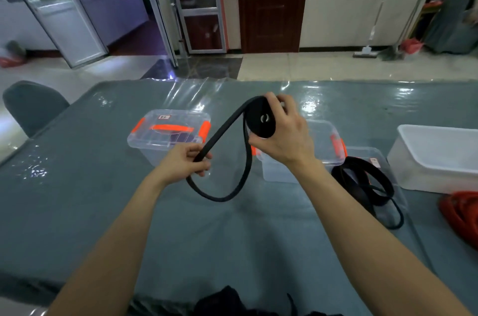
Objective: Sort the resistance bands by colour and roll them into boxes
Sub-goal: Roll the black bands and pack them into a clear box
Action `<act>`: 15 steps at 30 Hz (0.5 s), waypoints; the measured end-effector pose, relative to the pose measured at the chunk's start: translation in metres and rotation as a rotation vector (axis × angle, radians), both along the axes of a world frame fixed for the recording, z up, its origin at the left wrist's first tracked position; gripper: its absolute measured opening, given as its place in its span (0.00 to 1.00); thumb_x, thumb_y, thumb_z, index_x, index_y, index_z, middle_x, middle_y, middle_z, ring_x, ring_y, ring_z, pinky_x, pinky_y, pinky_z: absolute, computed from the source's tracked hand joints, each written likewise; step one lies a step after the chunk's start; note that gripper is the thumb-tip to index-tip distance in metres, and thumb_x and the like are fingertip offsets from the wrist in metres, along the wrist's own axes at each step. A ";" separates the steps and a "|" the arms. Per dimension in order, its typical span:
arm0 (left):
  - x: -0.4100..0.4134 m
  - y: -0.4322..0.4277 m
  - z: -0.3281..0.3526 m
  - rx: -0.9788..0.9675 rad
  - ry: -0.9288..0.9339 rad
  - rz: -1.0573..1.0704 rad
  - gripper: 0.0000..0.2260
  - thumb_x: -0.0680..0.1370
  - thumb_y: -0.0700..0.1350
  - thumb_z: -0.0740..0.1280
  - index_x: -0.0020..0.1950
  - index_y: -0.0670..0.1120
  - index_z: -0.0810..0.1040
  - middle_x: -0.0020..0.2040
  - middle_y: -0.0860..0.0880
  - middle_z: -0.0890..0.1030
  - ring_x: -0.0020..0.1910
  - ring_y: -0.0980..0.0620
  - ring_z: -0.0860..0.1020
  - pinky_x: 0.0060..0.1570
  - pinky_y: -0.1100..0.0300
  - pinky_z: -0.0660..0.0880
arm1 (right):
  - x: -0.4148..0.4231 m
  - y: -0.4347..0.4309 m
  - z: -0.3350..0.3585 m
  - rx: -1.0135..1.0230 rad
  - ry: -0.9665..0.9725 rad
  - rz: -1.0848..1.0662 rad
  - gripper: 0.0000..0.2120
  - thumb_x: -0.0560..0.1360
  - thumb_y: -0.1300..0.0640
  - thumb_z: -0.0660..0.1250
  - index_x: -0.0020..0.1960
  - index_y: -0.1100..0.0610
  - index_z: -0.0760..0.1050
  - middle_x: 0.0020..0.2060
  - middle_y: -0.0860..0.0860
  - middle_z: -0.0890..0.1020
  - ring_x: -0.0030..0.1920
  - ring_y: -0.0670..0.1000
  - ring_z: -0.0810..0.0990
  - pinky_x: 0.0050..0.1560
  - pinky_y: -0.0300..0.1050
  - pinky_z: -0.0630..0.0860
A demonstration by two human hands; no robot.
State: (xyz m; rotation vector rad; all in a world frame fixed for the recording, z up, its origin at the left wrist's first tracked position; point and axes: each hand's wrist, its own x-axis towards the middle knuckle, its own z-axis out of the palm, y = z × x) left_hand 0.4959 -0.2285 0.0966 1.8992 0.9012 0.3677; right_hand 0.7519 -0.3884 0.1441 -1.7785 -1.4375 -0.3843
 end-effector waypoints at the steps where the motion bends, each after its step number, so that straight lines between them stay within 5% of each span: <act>1: -0.006 0.001 -0.013 0.032 0.068 0.019 0.08 0.78 0.36 0.77 0.54 0.46 0.86 0.43 0.44 0.89 0.40 0.50 0.86 0.54 0.54 0.82 | 0.001 0.001 -0.002 0.013 0.015 -0.017 0.38 0.68 0.44 0.78 0.74 0.55 0.72 0.62 0.53 0.75 0.49 0.55 0.80 0.42 0.47 0.80; 4: -0.027 -0.001 -0.052 -0.008 0.239 0.049 0.12 0.78 0.34 0.75 0.58 0.48 0.83 0.47 0.45 0.88 0.48 0.47 0.87 0.58 0.52 0.81 | 0.001 0.004 -0.009 0.019 0.026 -0.045 0.38 0.67 0.44 0.78 0.73 0.54 0.72 0.62 0.52 0.74 0.47 0.54 0.79 0.40 0.44 0.79; 7: -0.033 -0.011 -0.068 -0.144 0.279 -0.036 0.26 0.76 0.36 0.80 0.71 0.48 0.77 0.63 0.47 0.85 0.65 0.48 0.83 0.71 0.47 0.79 | -0.005 0.002 -0.023 -0.055 -0.001 -0.027 0.39 0.65 0.46 0.79 0.73 0.54 0.72 0.62 0.52 0.74 0.47 0.56 0.80 0.39 0.46 0.79; 12: 0.013 -0.023 -0.031 -0.131 -0.226 0.047 0.20 0.80 0.44 0.77 0.72 0.47 0.81 0.65 0.50 0.87 0.67 0.55 0.83 0.69 0.62 0.78 | -0.027 -0.005 -0.059 -0.164 -0.028 0.057 0.38 0.65 0.47 0.77 0.73 0.54 0.73 0.62 0.52 0.75 0.46 0.58 0.81 0.38 0.54 0.83; 15: 0.042 -0.029 -0.007 -0.059 -0.320 0.025 0.16 0.79 0.45 0.78 0.67 0.47 0.85 0.59 0.51 0.89 0.61 0.56 0.87 0.63 0.65 0.80 | -0.037 -0.008 -0.070 -0.158 -0.029 0.065 0.38 0.64 0.47 0.77 0.73 0.54 0.74 0.62 0.51 0.75 0.46 0.58 0.82 0.37 0.51 0.82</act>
